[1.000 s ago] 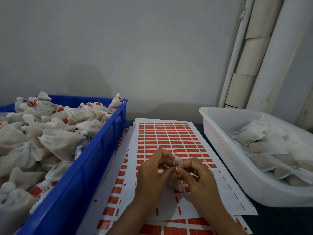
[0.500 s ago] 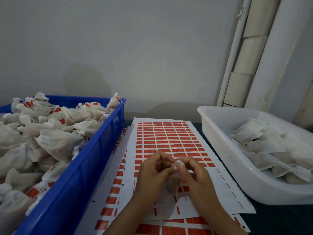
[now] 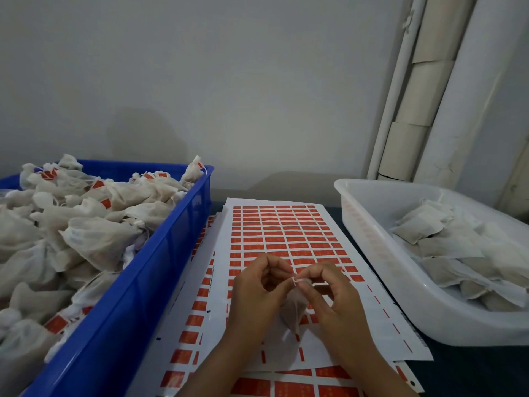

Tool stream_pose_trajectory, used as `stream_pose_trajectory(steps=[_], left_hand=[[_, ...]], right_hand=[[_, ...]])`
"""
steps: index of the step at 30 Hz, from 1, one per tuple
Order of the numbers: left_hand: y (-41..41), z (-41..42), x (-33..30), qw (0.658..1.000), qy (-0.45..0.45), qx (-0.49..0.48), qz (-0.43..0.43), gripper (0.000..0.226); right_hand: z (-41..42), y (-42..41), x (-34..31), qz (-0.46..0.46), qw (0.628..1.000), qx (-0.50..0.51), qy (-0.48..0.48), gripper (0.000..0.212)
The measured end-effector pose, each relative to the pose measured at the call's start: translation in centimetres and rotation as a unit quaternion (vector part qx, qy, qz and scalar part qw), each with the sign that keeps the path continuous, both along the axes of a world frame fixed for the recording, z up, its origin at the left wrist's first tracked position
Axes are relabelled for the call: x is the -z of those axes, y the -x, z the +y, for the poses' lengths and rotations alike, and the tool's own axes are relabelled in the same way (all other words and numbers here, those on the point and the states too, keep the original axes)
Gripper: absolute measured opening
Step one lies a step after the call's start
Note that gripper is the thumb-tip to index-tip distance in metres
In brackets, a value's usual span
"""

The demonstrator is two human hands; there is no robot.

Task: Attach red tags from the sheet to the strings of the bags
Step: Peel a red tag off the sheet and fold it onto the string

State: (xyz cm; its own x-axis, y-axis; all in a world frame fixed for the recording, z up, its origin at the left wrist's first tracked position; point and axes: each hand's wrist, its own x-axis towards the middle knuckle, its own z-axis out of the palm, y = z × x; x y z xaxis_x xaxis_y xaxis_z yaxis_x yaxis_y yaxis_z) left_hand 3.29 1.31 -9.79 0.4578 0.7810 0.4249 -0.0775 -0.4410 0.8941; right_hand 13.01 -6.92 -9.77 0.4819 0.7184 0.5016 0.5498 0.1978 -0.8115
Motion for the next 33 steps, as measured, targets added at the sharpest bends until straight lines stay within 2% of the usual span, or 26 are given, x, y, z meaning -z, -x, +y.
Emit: stream_pose_trajectory(steps=[4, 5, 9, 12, 16, 25, 33], left_hand=[[0.1, -0.1, 0.0, 1.0, -0.014, 0.0, -0.007, 0.017], [0.2, -0.1, 0.0, 1.0, -0.011, 0.004, -0.01, 0.017], [0.2, 0.1, -0.1, 1.0, -0.008, 0.021, -0.01, 0.019], [0.1, 0.1, -0.1, 1.0, -0.008, 0.026, 0.0, 0.019], [0.1, 0.2, 0.0, 1.0, 0.006, 0.019, 0.002, 0.021], [0.1, 0.6, 0.1, 0.997, 0.063, 0.046, 0.026, 0.026], [0.1, 0.8, 0.4, 0.995, 0.065, 0.077, 0.022, 0.021]], right_hand=[[-0.2, -0.1, 0.0, -0.019, 0.999, -0.024, -0.025, 0.004], [-0.2, 0.0, 0.0, -0.018, 0.999, -0.028, -0.024, 0.01], [-0.1, -0.2, -0.1, 0.056, 0.998, -0.027, -0.013, 0.017], [0.1, -0.6, -0.2, 0.082, 0.997, -0.003, 0.007, 0.009], [0.0, -0.8, -0.2, 0.052, 0.998, -0.021, 0.026, 0.017], [-0.4, -1.6, -0.3, 0.056, 0.996, -0.067, 0.029, 0.024], [0.0, -0.8, 0.2, -0.014, 0.997, -0.004, 0.072, 0.021]])
